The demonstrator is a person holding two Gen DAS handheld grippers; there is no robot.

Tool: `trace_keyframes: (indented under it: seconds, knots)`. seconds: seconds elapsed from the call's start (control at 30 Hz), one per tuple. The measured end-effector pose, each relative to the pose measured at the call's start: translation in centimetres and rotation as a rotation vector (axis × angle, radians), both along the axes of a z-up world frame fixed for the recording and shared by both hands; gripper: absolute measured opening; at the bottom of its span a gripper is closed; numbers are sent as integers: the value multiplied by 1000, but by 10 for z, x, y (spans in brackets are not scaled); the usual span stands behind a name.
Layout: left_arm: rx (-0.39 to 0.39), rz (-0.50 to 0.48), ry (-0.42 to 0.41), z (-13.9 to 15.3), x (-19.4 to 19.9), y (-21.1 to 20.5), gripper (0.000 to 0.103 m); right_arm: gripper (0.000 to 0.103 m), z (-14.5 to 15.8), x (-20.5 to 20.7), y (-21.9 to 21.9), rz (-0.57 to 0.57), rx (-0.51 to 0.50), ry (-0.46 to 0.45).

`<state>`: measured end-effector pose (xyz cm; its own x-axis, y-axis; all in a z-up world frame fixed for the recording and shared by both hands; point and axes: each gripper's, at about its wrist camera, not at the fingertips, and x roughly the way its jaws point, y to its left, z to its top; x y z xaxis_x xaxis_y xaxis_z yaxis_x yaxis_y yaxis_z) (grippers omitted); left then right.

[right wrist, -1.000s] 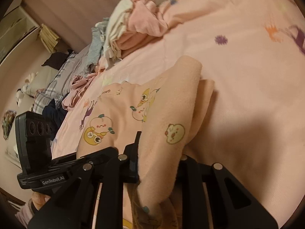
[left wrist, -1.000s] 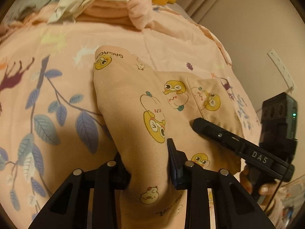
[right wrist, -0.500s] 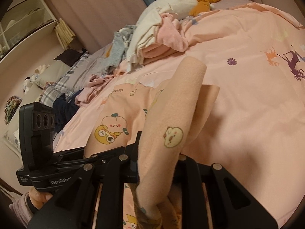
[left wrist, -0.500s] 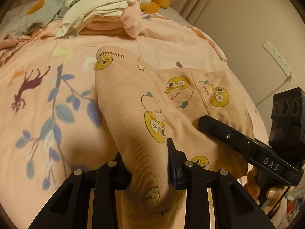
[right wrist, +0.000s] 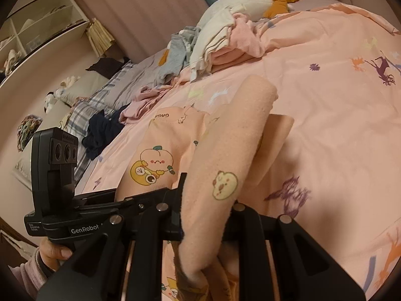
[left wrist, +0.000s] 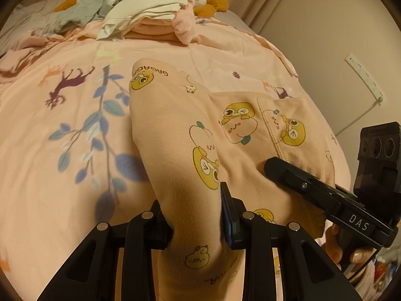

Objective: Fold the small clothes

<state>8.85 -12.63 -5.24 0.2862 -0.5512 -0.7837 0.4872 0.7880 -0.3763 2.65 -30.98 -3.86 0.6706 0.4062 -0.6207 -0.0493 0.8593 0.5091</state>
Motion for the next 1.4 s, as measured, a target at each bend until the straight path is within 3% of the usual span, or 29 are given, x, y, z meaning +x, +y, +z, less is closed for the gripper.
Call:
trace_keyframes:
  seconds: [0.67, 1.4]
  knots:
    - [-7, 121, -32, 15, -36, 70, 30, 18, 12, -9, 64, 126, 1, -14]
    - [-20, 178, -33, 12, -20, 94, 30, 18, 12, 21, 94, 179, -28, -8]
